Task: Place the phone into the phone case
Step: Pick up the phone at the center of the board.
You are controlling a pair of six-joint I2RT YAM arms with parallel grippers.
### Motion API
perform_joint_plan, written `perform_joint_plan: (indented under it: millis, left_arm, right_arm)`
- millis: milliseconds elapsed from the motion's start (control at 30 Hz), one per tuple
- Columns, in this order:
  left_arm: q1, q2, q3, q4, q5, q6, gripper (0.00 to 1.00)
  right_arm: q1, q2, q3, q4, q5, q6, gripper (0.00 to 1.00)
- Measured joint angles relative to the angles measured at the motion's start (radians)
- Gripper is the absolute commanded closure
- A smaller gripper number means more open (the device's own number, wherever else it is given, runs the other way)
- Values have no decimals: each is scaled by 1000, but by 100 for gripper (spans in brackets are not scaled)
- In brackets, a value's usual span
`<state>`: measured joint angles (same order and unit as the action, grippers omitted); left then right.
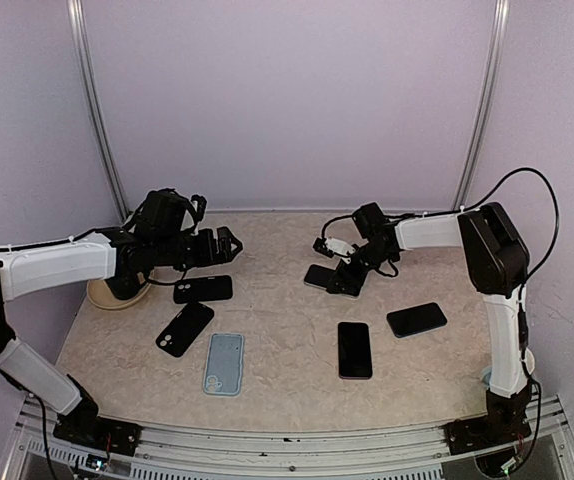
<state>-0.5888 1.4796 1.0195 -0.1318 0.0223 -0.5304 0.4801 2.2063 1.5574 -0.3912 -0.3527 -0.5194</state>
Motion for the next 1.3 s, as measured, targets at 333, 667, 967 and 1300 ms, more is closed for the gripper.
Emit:
perform_joint_plan:
  millis: [333, 667, 967, 1300]
  left_arm:
    - [8, -32, -22, -3, 0, -4, 1]
    - [8, -32, -22, 0, 7, -16, 1]
    - [8, 50, -19, 79, 61, -48, 1]
    - [8, 156, -2, 186, 148, -85, 1]
  right_arm:
    - [6, -23, -44, 52, 14, 8, 56]
    - [34, -77, -138, 137, 41, 8, 65]
    - [50, -129, -218, 197, 63, 11, 67]
    - [99, -229, -283, 282, 85, 25, 67]
